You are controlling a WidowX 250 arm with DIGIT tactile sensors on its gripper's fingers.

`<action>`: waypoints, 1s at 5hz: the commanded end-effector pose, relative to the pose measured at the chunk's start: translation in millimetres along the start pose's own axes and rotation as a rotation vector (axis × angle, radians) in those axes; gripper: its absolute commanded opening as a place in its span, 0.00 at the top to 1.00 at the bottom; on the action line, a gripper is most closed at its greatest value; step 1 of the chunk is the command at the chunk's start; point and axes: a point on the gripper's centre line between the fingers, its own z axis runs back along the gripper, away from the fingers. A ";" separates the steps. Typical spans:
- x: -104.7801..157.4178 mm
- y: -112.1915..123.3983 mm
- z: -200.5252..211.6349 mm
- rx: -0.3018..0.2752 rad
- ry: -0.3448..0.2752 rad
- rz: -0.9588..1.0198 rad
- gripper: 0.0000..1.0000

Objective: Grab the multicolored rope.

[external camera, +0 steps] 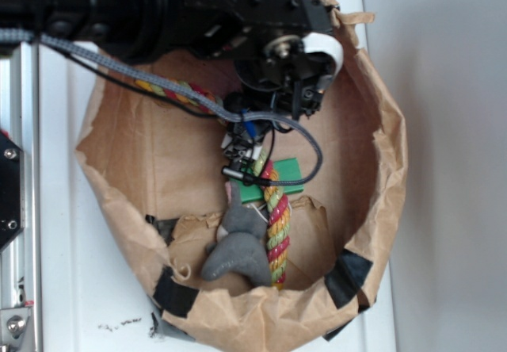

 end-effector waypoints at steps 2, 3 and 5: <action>-2.3 8.5 -10.5 0.084 -0.014 0.017 0.00; -3.2 5.0 5.7 0.044 -0.002 0.054 1.00; -12.1 -4.8 47.9 -0.047 -0.009 0.030 1.00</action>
